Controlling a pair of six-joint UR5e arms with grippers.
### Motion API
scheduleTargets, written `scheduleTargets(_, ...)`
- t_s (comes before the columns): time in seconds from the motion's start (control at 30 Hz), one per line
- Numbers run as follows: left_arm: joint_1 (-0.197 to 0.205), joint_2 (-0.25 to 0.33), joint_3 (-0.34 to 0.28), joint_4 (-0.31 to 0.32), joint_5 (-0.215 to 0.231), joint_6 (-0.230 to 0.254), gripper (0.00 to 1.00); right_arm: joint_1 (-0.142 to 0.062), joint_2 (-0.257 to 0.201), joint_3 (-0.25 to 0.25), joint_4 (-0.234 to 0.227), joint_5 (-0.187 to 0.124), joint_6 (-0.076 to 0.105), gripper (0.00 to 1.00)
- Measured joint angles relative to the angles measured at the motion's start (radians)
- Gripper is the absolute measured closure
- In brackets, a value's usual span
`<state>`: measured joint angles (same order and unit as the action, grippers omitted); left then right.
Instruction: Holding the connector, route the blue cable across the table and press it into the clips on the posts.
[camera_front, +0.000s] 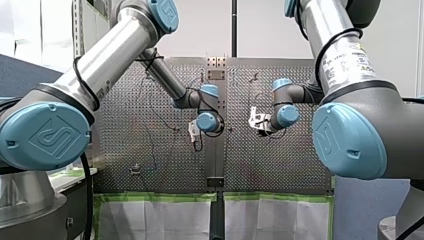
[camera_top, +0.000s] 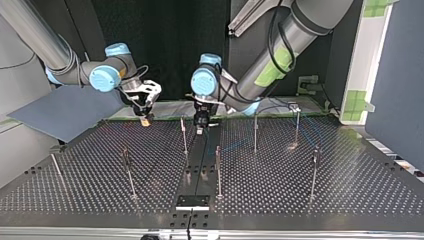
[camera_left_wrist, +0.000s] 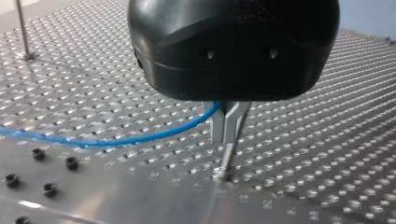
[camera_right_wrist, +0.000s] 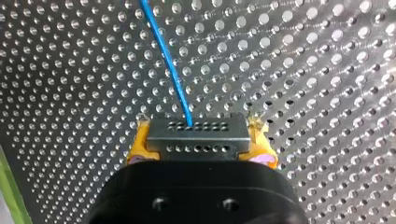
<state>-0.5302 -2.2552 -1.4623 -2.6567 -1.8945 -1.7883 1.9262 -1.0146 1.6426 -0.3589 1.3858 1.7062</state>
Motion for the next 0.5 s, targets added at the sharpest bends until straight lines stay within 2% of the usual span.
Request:
scheduleTargets(0.1,-0.010,0.001,-0.012,-0.029,-0.014,0.015,1.00,0.003,0.000,0.000,0.007,-0.005,-0.004,1.00)
scheduleTargets(0.27,-0.022,0.002,-0.049,-0.076,-0.049,0.022,1.00,0.009,0.000,0.000,0.024,-0.008,-0.021,1.00)
scheduleTargets(0.5,-0.027,0.021,-0.062,-0.083,-0.048,0.019,1.00,0.004,-0.002,-0.007,0.032,-0.012,-0.027,1.00)
